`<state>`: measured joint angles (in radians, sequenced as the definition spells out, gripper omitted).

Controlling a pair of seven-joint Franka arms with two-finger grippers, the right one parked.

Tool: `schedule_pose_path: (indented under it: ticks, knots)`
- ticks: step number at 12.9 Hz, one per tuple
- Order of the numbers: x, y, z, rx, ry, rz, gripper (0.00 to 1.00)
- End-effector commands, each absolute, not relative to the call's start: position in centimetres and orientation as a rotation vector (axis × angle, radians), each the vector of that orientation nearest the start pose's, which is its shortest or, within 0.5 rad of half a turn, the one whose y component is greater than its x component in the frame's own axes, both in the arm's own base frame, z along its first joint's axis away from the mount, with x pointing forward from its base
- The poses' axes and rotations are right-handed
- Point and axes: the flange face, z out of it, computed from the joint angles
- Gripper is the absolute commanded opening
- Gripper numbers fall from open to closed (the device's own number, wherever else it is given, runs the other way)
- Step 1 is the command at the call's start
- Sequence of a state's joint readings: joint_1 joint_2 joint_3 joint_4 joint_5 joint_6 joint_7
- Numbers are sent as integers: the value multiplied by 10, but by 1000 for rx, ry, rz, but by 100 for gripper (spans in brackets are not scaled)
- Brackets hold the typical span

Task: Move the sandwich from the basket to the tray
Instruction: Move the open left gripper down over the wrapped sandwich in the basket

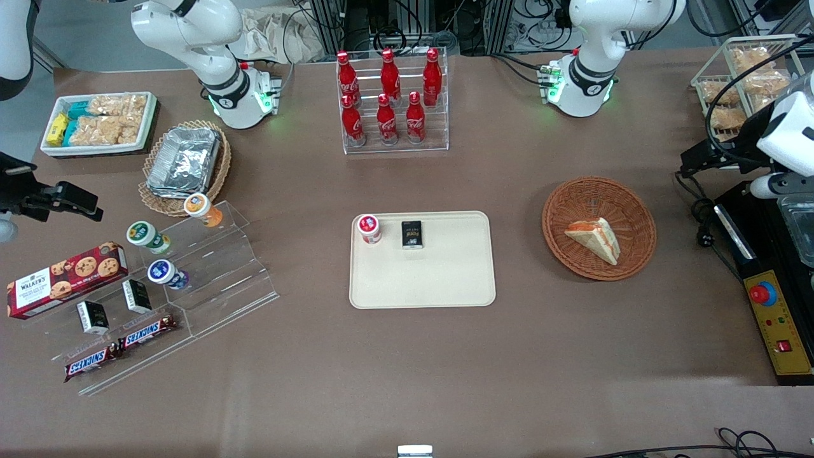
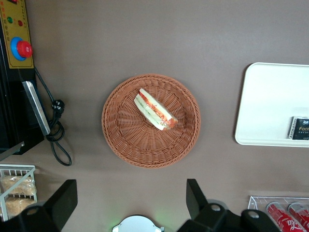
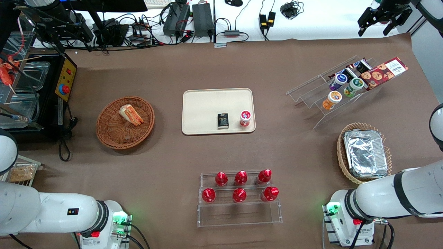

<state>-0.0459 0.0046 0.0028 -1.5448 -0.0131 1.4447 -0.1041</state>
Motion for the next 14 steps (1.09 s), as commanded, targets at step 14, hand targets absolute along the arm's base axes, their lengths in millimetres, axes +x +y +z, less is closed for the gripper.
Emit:
schedule_pose_path:
  ticks: [14]
  knots:
    - [520,-53,441,-2825,-1168,132,100]
